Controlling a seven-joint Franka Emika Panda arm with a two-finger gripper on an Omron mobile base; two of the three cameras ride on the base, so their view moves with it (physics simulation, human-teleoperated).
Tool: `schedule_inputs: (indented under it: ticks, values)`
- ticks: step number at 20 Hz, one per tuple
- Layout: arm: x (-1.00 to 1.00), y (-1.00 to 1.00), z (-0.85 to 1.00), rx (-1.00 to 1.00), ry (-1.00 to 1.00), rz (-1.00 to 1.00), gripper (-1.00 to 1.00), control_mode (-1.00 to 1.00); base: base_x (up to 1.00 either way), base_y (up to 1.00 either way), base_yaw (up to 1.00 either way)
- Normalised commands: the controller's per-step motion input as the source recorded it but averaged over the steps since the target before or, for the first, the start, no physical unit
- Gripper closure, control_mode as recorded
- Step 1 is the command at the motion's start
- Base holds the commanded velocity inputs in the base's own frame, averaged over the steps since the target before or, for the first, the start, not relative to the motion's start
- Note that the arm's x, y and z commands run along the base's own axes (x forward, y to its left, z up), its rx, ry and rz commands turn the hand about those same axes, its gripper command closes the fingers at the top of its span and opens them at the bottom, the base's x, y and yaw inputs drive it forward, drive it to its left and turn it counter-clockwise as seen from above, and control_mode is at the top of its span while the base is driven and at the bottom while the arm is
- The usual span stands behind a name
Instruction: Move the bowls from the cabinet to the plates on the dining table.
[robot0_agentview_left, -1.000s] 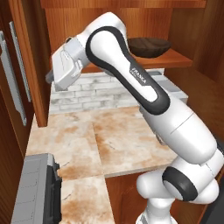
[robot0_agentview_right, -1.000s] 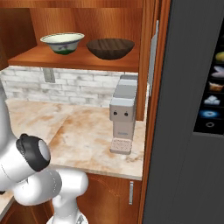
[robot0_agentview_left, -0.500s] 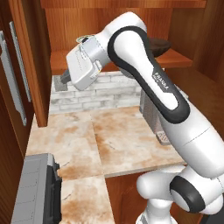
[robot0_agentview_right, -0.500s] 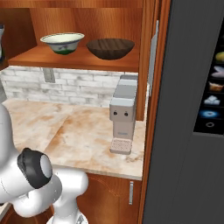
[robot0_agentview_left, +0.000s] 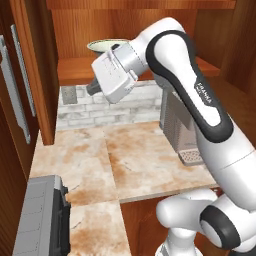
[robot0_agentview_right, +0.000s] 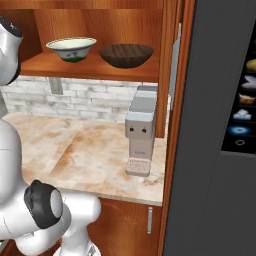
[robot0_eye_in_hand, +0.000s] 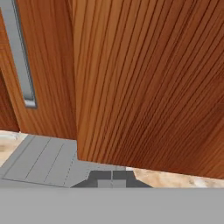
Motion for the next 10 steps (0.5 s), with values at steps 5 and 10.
schedule_inputs:
  ticks: [5,10]
  values:
    - [-0.18,-0.39,0.00,0.03,0.00,-0.01,1.00,-1.00,0.00,0.00,0.00]
    - [-0.28,-0.29,0.00,0.00,-0.01,-0.04,1.00,-1.00,0.00,0.00,0.00]
